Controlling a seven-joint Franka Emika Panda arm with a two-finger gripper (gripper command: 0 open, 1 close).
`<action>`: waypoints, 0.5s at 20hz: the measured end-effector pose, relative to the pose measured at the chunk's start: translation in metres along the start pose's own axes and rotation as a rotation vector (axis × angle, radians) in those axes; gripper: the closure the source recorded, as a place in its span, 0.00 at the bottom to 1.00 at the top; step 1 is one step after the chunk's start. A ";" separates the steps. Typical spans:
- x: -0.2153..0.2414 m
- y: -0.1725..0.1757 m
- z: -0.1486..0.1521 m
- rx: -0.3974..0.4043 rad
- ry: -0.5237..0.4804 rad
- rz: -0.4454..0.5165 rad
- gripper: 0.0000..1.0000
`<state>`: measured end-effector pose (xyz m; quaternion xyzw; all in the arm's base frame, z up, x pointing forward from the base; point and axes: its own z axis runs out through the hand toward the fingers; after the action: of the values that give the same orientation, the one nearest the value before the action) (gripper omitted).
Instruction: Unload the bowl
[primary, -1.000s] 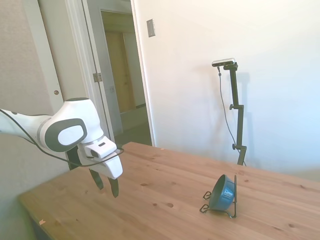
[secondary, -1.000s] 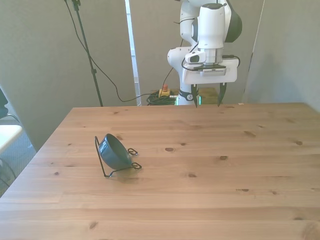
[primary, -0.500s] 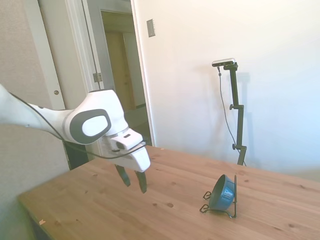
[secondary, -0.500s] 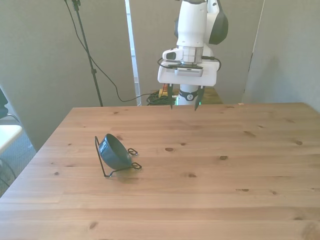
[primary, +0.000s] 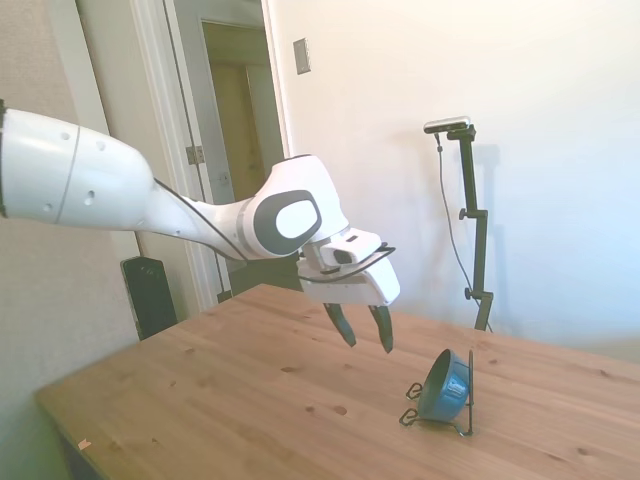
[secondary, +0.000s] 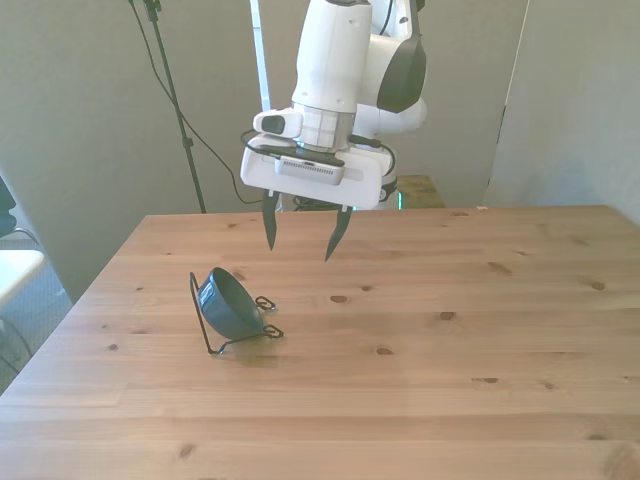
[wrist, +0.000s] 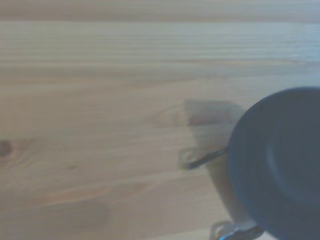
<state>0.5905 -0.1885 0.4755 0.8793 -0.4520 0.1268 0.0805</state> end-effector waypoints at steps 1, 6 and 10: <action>0.009 -0.003 0.004 -0.011 0.012 0.003 0.00; 0.030 -0.020 0.014 -0.073 0.085 0.025 0.00; 0.025 -0.036 0.019 -0.113 0.111 -0.024 0.00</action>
<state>0.6366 -0.1922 0.4642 0.8703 -0.4427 0.1486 0.1567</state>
